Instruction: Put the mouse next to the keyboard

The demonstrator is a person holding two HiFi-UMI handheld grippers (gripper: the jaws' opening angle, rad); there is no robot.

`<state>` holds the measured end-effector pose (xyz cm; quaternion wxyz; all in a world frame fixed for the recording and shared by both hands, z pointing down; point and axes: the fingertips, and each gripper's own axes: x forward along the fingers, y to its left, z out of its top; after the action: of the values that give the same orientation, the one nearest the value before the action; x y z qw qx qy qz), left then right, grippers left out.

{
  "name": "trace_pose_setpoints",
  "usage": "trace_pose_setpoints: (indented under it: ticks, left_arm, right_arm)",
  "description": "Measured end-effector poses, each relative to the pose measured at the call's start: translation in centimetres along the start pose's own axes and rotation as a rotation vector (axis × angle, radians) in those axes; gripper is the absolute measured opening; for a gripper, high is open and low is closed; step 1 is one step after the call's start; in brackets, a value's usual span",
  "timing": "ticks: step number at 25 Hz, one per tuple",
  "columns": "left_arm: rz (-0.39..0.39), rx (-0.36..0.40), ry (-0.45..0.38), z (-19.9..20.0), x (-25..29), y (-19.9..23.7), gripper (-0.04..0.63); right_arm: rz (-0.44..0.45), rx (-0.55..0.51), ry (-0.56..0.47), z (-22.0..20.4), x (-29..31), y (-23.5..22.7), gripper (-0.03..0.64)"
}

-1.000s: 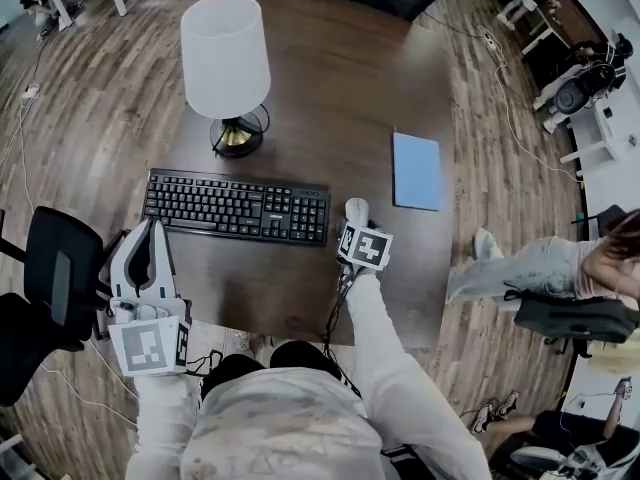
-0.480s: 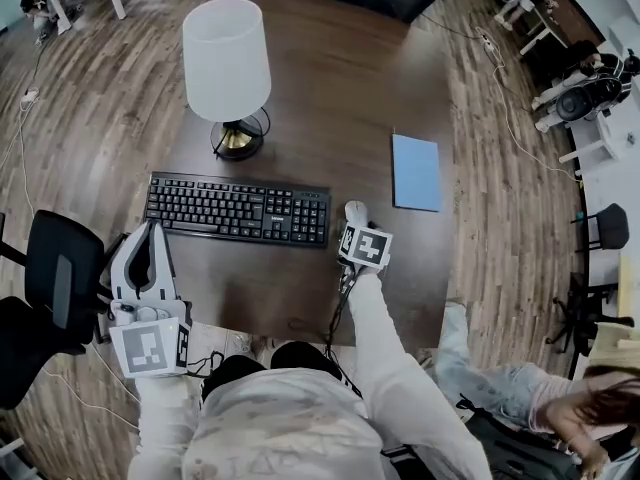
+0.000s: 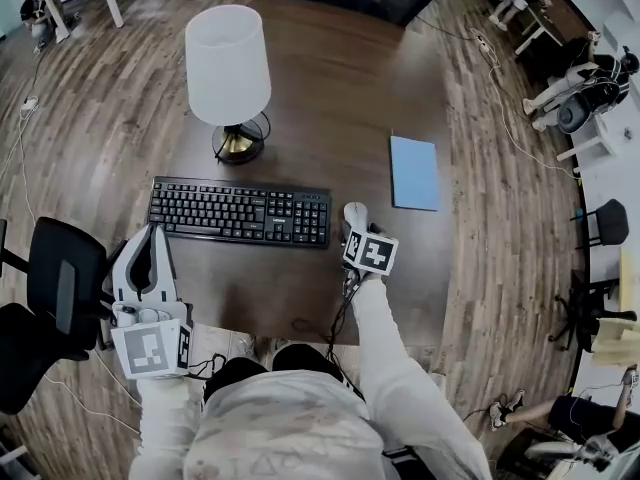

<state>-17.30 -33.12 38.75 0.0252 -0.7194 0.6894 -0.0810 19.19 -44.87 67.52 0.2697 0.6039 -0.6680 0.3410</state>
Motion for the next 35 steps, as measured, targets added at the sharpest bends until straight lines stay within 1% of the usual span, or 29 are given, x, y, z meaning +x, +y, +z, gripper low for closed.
trace_pose_setpoints:
  ticks: [4,7,10,13,14,21,27,35]
  left_arm:
    - [-0.010,0.000,-0.008,0.2,-0.2,-0.1,0.005]
    - [-0.023,-0.001,-0.017,0.5,-0.3,-0.3,0.005]
    - [-0.040,0.001,-0.026,0.8,-0.5,-0.6,0.005]
    - [-0.057,0.002,-0.036,1.0,-0.7,-0.9,0.005]
    - [-0.063,0.002,-0.040,1.1,-0.8,-0.9,0.005]
    - [-0.102,-0.001,-0.065,1.8,-1.7,-1.4,0.005]
    - [-0.134,-0.005,-0.085,2.3,-2.8,-1.7,0.005]
    - [-0.173,-0.008,-0.112,3.2,-4.7,-2.0,0.005]
  right_arm:
    - [0.031,0.012,-0.032,0.1,-1.5,0.2,0.315]
    - [0.053,0.014,-0.065,0.2,-2.8,0.6,0.263]
    - [0.072,-0.002,-0.101,0.3,-3.8,1.0,0.160]
    - [0.056,-0.012,-0.123,0.1,-5.1,1.0,0.022]
    - [0.061,-0.012,-0.133,0.0,-5.6,1.2,0.011]
    - [0.116,-0.019,-0.220,-0.1,-9.0,2.6,0.009]
    - [0.159,0.004,-0.294,-0.2,-12.1,3.8,0.009]
    - [0.177,0.000,-0.375,-0.7,-16.4,5.1,0.009]
